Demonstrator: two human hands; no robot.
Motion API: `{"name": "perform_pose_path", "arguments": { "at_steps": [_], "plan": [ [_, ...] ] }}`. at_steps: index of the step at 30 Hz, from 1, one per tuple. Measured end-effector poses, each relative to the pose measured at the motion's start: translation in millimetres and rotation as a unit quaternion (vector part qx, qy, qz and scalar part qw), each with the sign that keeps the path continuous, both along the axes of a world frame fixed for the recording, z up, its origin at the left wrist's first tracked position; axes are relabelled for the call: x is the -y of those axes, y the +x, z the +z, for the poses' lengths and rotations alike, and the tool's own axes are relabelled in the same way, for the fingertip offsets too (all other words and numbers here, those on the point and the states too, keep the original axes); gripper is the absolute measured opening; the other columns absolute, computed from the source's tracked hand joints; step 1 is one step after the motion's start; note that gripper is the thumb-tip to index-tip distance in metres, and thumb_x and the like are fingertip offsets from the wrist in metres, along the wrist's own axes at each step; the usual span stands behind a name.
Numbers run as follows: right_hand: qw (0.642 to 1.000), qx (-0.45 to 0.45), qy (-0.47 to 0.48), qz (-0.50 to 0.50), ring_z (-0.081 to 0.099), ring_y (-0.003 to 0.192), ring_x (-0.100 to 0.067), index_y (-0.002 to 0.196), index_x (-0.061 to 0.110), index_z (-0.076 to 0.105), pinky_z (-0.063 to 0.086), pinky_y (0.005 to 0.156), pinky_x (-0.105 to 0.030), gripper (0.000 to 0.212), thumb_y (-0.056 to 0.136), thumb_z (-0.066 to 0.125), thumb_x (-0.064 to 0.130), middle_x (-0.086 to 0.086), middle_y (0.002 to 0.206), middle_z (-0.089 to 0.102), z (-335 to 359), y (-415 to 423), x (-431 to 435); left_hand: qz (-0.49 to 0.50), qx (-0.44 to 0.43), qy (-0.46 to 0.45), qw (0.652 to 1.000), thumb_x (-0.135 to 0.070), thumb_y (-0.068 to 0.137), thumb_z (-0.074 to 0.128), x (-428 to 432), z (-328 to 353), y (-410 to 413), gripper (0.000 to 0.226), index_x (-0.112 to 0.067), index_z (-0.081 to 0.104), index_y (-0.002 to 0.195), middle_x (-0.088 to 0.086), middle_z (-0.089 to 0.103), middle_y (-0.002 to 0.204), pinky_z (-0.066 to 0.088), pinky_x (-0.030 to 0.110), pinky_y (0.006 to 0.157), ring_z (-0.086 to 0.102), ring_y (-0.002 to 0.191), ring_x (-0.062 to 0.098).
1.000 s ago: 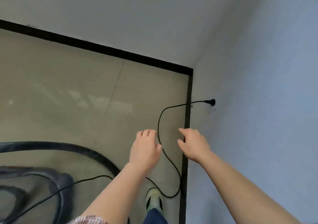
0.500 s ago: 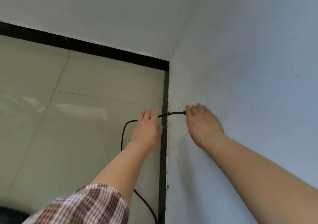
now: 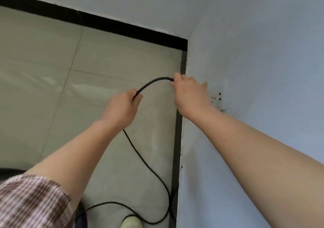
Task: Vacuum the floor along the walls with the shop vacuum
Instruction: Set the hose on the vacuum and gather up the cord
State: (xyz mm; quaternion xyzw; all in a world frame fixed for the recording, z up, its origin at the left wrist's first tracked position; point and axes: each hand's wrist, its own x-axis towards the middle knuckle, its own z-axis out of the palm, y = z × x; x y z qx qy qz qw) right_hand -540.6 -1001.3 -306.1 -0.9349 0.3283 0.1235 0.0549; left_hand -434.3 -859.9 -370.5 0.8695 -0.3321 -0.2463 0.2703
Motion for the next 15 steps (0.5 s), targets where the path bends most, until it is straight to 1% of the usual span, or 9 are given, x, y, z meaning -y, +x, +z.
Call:
{"name": "perform_pose_path", "arguments": {
  "at_steps": [1,2,4,5,7,9,10,13,15],
  "plan": [
    [0.996,0.063,0.037,-0.047,0.052,0.099,-0.033,0.116,0.007,0.046,0.041,0.084,-0.048,0.024,0.107,0.03,0.021,-0.016,0.117,0.059,0.7,-1.0,-7.3,0.007,-0.01,0.014,1.0,-0.03,0.102,0.045,-22.0,3.9,3.5,0.031,-0.007,0.052,0.082,0.014,0.062,0.072,0.044,0.043,0.065,0.058,0.077,0.04],
    [0.986,0.12,0.068,-0.096,0.051,0.09,-0.033,0.112,0.005,0.048,0.037,0.072,-0.042,0.027,0.107,0.03,0.024,-0.018,0.112,0.06,1.4,-4.6,-14.2,0.014,-0.024,0.039,0.999,-0.03,0.101,0.045,-45.5,7.0,3.5,0.032,-0.006,0.054,0.082,0.011,0.058,0.068,0.041,0.04,0.061,0.057,0.076,0.039],
    [0.957,0.189,0.113,-0.189,0.052,0.087,-0.036,0.108,0.003,0.05,0.026,0.065,-0.036,0.028,0.107,0.032,0.025,-0.022,0.104,0.062,2.3,-14.7,-30.0,0.03,-0.077,0.098,0.992,-0.03,0.102,0.046,-92.4,8.2,-5.6,0.03,-0.006,0.057,0.087,0.01,0.06,0.072,0.037,0.039,0.062,0.059,0.08,0.038],
    [0.944,0.202,0.131,-0.227,0.055,0.091,-0.038,0.107,0.002,0.051,0.025,0.065,-0.035,0.028,0.106,0.034,0.024,-0.023,0.104,0.062,2.5,-20.4,-40.0,0.049,-0.11,0.114,0.986,-0.03,0.101,0.046,-113.9,7.5,-13.2,0.028,-0.008,0.06,0.09,0.01,0.064,0.079,0.039,0.038,0.066,0.061,0.085,0.036],
    [0.924,0.205,0.173,-0.274,0.057,0.097,-0.039,0.106,0.001,0.054,0.033,0.069,-0.037,0.03,0.106,0.036,0.025,-0.021,0.105,0.063,2.1,-32.9,-67.0,0.124,-0.182,0.095,0.971,-0.028,0.102,0.046,-150.5,8.1,-29.5,0.025,-0.012,0.063,0.091,0.009,0.069,0.093,0.045,0.036,0.077,0.063,0.094,0.03],
    [0.915,0.184,0.215,-0.289,0.057,0.097,-0.038,0.103,0.001,0.055,0.041,0.076,-0.038,0.032,0.105,0.036,0.027,-0.019,0.102,0.064,2.8,-47.7,-100.9,0.204,-0.241,0.045,0.948,-0.026,0.102,0.046,-177.9,12.4,-45.1,0.026,-0.014,0.063,0.086,0.009,0.071,0.097,0.049,0.038,0.085,0.066,0.096,0.027],
    [0.912,0.175,0.23,-0.29,0.058,0.096,-0.037,0.101,0.001,0.055,0.044,0.078,-0.04,0.033,0.105,0.037,0.028,-0.018,0.1,0.065,3.6,-56.3,-118.7,0.226,-0.258,0.026,0.939,-0.025,0.102,0.045,-190.6,15.7,-52.5,0.028,-0.015,0.062,0.083,0.008,0.071,0.096,0.05,0.037,0.086,0.067,0.095,0.026],
    [0.904,0.164,0.257,-0.3,0.059,0.092,-0.037,0.095,-0.001,0.053,0.047,0.08,-0.044,0.035,0.104,0.038,0.029,-0.017,0.094,0.065,4.7,-87.9,-172.6,0.228,-0.262,0.004,0.938,-0.021,0.103,0.044,-230.0,26.9,-75.2,0.027,-0.015,0.063,0.084,0.002,0.07,0.089,0.05,0.032,0.08,0.067,0.091,0.021],
    [0.899,0.156,0.262,-0.315,0.06,0.091,-0.036,0.094,0.0,0.053,0.05,0.081,-0.045,0.035,0.103,0.04,0.031,-0.015,0.093,0.066,1.0,-111.4,-205.4,0.239,-0.259,-0.017,0.936,-0.02,0.103,0.044,-253.4,34.6,-91.1,0.024,-0.015,0.063,0.09,0.001,0.07,0.089,0.052,0.035,0.084,0.066,0.088,0.017]
  ]
}}
